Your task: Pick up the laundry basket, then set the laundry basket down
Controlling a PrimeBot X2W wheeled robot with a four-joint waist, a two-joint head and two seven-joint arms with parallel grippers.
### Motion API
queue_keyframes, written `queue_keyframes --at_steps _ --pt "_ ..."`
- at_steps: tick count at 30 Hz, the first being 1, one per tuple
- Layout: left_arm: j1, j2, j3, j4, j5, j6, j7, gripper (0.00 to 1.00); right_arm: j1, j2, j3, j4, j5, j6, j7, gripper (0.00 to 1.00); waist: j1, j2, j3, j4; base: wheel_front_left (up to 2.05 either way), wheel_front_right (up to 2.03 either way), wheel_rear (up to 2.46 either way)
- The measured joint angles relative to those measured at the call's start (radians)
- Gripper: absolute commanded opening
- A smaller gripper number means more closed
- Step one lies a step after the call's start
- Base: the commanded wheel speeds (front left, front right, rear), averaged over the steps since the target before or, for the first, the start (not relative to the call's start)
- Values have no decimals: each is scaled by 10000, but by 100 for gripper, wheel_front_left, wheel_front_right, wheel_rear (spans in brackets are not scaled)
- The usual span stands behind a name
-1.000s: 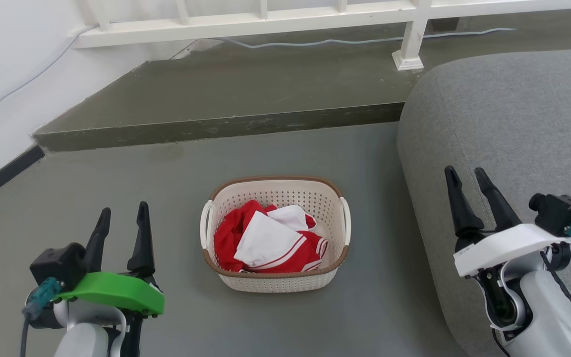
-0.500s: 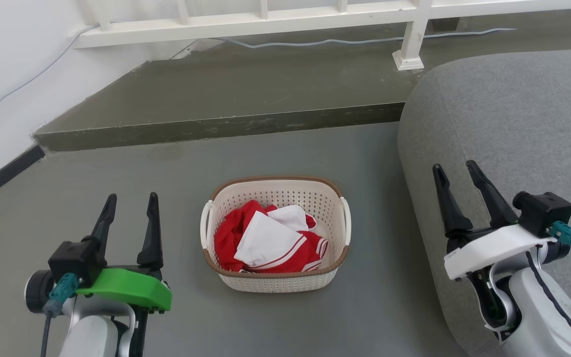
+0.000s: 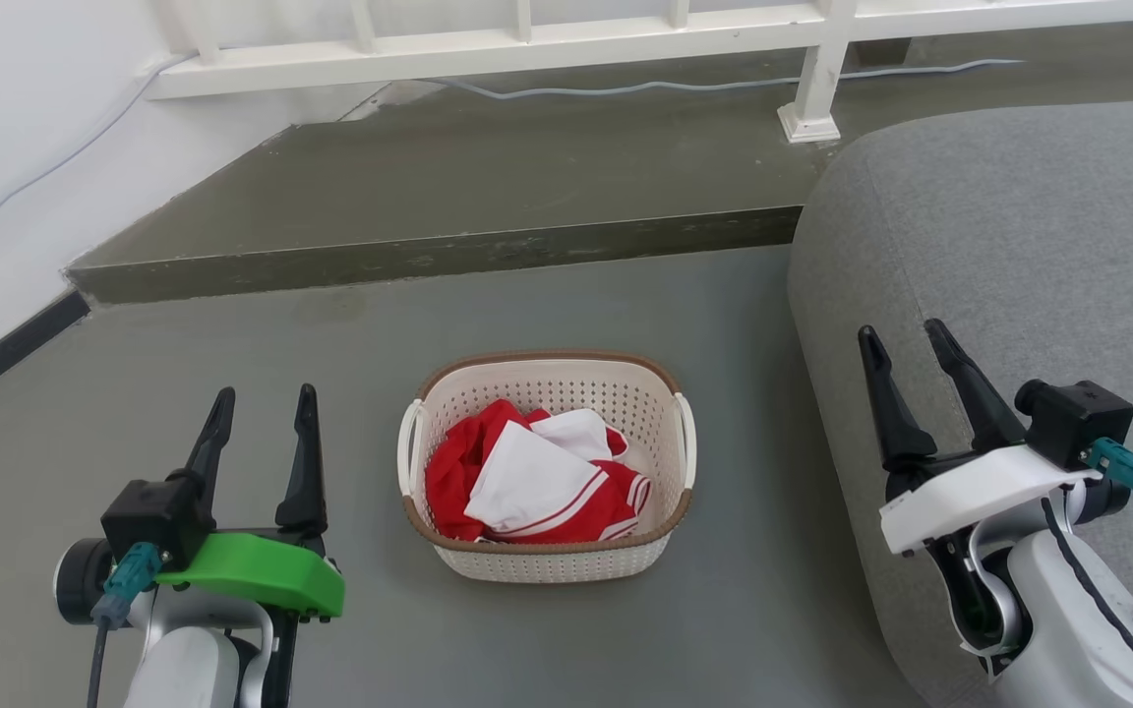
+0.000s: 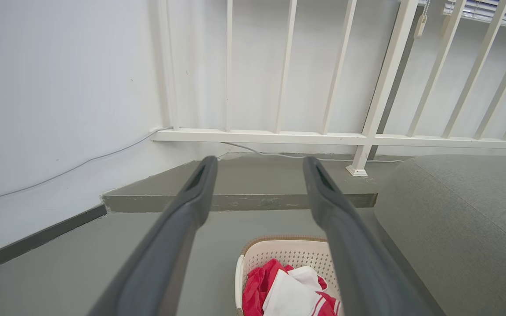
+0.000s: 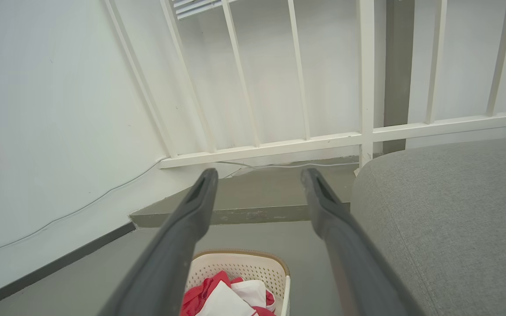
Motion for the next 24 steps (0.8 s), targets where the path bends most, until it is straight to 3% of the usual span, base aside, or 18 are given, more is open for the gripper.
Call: queue_keyframes --at_steps 24 --pt "-52 -81 251 -92 -2 -150 0 100 -15 121 -190 88 -81 113 -42 100 0 0 447 -11 0 0 0"
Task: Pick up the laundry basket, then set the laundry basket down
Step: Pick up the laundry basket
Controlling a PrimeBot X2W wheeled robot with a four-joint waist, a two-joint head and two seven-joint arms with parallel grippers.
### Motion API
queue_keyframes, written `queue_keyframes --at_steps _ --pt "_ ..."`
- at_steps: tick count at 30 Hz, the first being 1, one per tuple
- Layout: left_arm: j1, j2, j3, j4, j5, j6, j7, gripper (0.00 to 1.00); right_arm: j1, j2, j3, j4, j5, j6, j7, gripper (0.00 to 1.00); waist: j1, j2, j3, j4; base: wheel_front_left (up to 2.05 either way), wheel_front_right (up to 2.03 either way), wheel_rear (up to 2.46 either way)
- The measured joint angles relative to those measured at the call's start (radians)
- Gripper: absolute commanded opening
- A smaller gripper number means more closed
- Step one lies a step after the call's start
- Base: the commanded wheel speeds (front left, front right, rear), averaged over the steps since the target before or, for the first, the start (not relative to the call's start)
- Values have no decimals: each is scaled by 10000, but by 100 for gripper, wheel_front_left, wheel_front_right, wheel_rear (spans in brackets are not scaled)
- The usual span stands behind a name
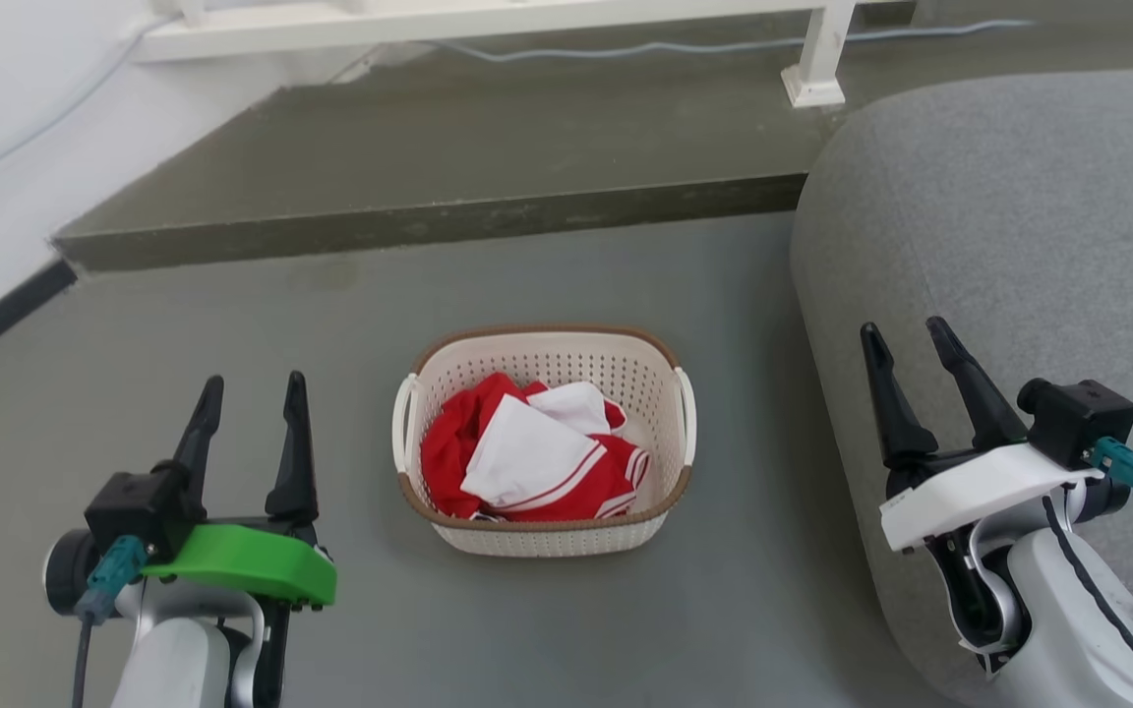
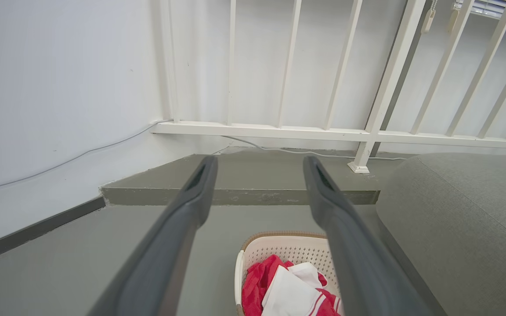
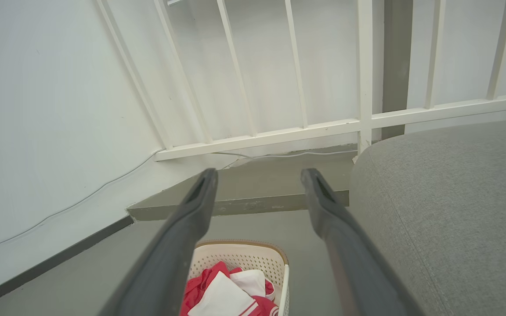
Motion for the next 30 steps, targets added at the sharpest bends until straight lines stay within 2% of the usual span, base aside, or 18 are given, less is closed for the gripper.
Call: queue_keyframes --at_steps 30 --pt "-1453 -50 157 -497 -111 -259 -29 100 -1517 150 -61 -322 -276 82 0 100 0 0 2801 -250 0 0 0"
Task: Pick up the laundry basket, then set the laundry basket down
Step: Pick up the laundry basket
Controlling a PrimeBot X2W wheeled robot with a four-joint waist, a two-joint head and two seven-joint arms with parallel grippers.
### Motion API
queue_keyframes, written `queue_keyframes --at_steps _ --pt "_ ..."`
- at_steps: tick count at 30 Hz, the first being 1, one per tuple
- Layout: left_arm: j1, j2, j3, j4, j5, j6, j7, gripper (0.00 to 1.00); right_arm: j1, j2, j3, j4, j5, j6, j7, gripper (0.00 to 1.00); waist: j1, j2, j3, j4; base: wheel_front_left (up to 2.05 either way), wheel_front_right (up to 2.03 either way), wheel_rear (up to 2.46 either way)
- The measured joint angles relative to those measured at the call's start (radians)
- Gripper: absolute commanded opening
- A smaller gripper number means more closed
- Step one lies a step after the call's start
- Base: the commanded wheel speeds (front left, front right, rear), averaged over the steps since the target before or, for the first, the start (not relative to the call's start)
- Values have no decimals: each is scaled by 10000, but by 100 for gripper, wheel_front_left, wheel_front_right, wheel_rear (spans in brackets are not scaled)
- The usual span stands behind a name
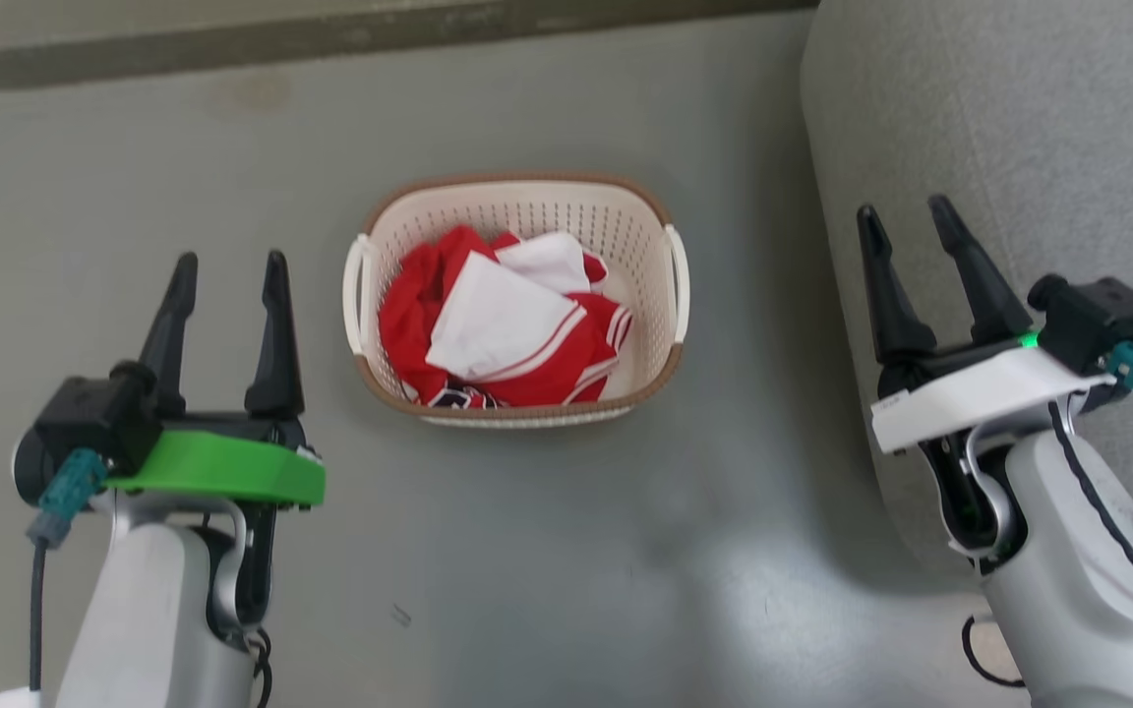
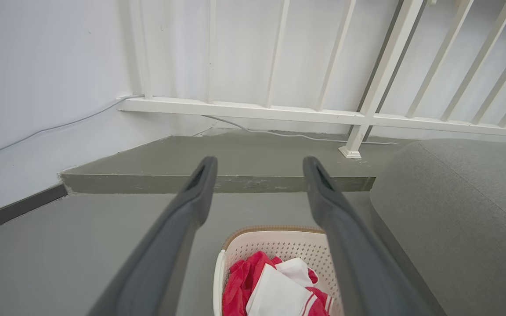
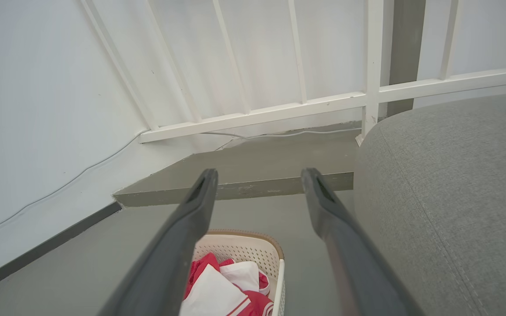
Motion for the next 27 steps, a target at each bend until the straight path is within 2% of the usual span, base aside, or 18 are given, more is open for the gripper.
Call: queue_keyframes --at_steps 12,27 --pt "-1047 -27 52 29 -69 -92 -2 100 -887 150 65 48 -100 6 -21 100 1 0 1336 -74 0 0 0" --pt "-2476 59 443 1494 -510 -173 151 100 -2676 366 297 1129 -100 176 326 100 0 0 3118 -139 0 0 0"
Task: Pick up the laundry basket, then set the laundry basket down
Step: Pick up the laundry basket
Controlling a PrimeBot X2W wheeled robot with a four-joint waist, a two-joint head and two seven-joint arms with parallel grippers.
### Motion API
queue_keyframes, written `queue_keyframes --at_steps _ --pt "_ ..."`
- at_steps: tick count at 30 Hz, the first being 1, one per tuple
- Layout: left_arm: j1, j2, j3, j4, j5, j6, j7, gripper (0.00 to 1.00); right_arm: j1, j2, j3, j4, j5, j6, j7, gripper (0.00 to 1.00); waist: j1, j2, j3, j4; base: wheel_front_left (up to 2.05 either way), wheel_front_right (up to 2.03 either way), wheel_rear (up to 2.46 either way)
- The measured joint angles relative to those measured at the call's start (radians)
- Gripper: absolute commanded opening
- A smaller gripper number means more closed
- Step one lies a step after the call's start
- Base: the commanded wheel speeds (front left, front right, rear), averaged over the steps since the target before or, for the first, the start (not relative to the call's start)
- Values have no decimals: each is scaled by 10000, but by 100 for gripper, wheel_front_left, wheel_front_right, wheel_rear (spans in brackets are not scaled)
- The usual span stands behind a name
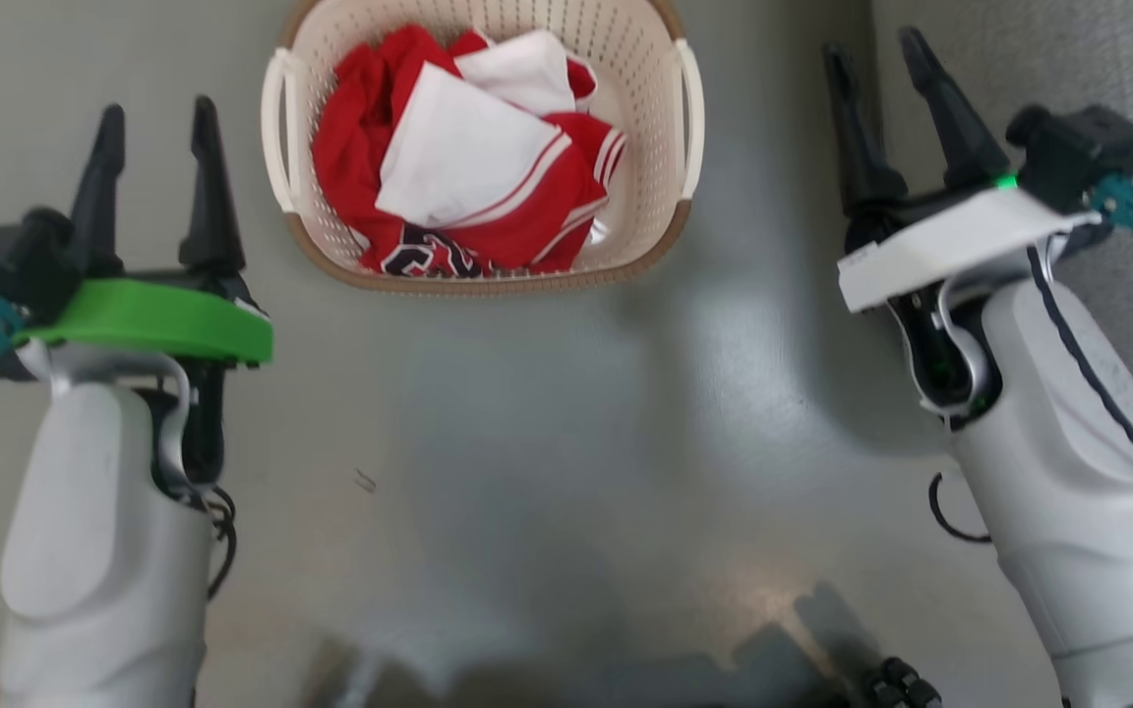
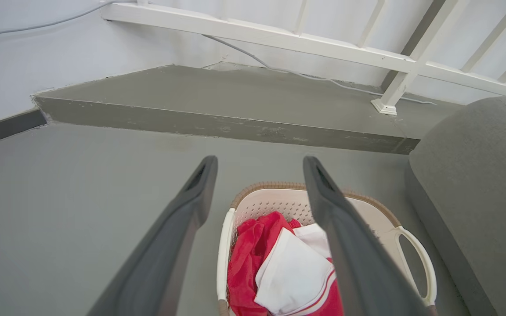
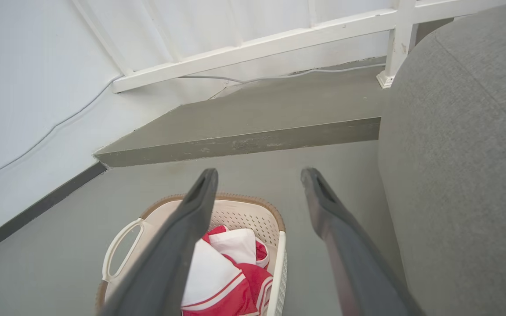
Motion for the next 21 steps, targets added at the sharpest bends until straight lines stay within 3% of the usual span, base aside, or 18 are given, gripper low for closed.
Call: queue_keyframes --at_steps 21 --pt "-2471 211 -284 2612 -58 -173 602 100 -2241 332 63 2560 299 25 727 100 0 0 1796 151 0 0 0"
